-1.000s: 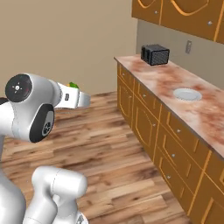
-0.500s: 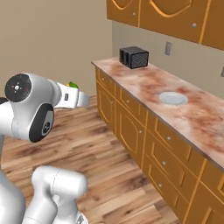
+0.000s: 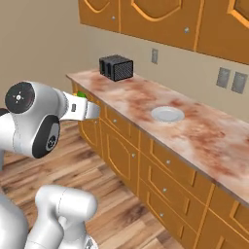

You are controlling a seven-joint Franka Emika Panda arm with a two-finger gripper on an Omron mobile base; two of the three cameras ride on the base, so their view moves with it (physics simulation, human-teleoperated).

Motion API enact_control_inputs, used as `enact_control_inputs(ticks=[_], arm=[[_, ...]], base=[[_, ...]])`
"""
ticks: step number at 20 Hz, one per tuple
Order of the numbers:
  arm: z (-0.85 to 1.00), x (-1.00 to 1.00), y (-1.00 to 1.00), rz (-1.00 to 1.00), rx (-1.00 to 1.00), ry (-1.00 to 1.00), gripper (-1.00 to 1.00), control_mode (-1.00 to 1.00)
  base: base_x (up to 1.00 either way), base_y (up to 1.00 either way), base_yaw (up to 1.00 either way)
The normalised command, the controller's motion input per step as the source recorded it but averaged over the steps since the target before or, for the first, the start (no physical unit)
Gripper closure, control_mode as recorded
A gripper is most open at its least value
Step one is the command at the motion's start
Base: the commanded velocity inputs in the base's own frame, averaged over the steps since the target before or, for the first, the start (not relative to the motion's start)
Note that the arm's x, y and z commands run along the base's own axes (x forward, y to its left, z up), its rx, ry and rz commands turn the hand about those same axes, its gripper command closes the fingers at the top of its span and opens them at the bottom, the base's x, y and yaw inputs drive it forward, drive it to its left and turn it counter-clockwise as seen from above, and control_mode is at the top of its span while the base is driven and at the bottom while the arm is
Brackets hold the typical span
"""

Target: Pick lemon from the fridge and place it on the plate on the counter.

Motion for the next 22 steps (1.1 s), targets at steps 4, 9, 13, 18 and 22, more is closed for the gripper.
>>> enact_control_inputs(ticks=[4, 9, 13, 18, 22], arm=[[0.0, 0.0, 0.0, 0.0, 0.0, 0.0, 1.0, 1.0], [0.0, 0.0, 0.0, 0.0, 0.0, 0.0, 1.0, 1.0], [0.0, 0.0, 0.0, 0.0, 0.0, 0.0, 1.0, 1.0], [0.0, 0.0, 0.0, 0.0, 0.0, 0.0, 1.0, 1.0], [0.0, 0.0, 0.0, 0.0, 0.0, 0.0, 1.0, 1.0]], base=[[0.73, 0.0, -0.33], [0.73, 0.04, -0.33], [0.6, 0.05, -0.33], [0.45, 0.19, -0.34], [0.4, 0.34, -0.32]])
